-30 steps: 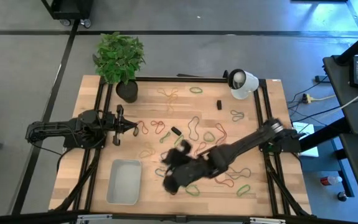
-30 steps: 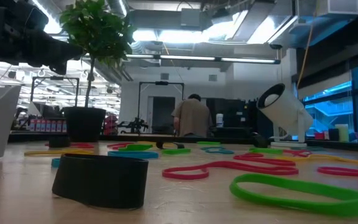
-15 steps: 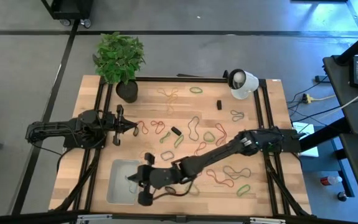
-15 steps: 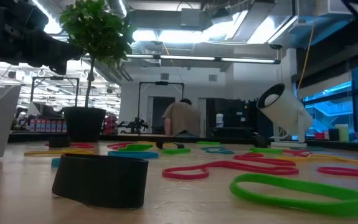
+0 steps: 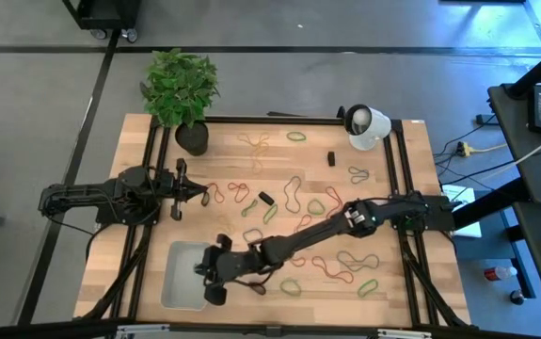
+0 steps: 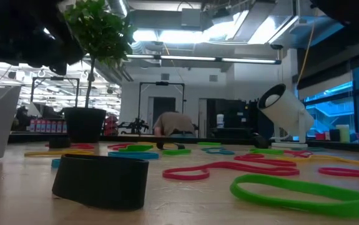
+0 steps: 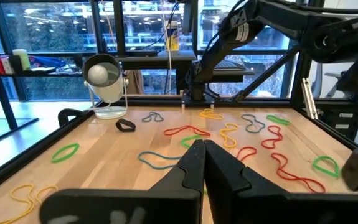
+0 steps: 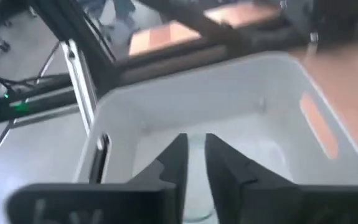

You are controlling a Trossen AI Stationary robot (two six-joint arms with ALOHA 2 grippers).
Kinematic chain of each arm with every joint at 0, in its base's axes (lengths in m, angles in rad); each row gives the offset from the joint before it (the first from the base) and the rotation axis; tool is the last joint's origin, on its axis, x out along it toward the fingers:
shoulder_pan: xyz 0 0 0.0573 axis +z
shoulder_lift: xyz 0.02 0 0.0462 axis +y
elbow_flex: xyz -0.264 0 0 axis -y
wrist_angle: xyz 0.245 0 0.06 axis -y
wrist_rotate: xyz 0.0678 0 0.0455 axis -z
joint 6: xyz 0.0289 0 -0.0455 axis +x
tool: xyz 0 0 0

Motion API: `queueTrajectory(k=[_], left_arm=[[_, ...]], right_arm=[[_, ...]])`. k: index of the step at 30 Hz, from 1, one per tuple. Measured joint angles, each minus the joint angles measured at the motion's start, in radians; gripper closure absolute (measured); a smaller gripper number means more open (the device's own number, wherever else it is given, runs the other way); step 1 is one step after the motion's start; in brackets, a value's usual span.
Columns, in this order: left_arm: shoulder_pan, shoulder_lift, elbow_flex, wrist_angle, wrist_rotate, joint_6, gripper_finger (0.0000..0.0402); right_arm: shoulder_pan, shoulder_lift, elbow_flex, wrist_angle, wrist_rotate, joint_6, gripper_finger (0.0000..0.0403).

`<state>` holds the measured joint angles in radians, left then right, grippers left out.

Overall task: Pick and place rubber bands into bin
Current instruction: Put the blue rubber band into the bin, then put the black rubber band into the bin

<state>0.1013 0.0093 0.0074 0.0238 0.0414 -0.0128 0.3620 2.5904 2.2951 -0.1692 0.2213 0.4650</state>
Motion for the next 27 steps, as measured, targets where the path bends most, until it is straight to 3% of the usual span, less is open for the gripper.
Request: queueTrajectory(k=[7,11,15,22,27], left_arm=[[0.0,0.0,0.0,0.002,0.0,0.0,0.0398],[0.0,0.0,0.0,0.001,0.0,0.0,0.0398],[0.0,0.0,0.0,-0.001,0.0,0.0,0.0398],[0.0,0.0,0.0,0.002,0.001,0.0,0.0398],[0.0,0.0,0.0,0.002,0.001,0.0,0.0398]], right_arm=[[-0.019,-0.017,0.0,-0.062,-0.067,0.028,0.0252],[-0.029,-0.064,0.06,-0.219,-0.076,0.05,0.0242],[-0.026,-0.157,0.047,-0.355,0.021,-0.001,0.0279],[0.02,-0.234,0.041,-0.603,0.203,-0.081,0.0385],[0.025,-0.233,0.04,-0.744,0.218,-0.084,0.0388]])
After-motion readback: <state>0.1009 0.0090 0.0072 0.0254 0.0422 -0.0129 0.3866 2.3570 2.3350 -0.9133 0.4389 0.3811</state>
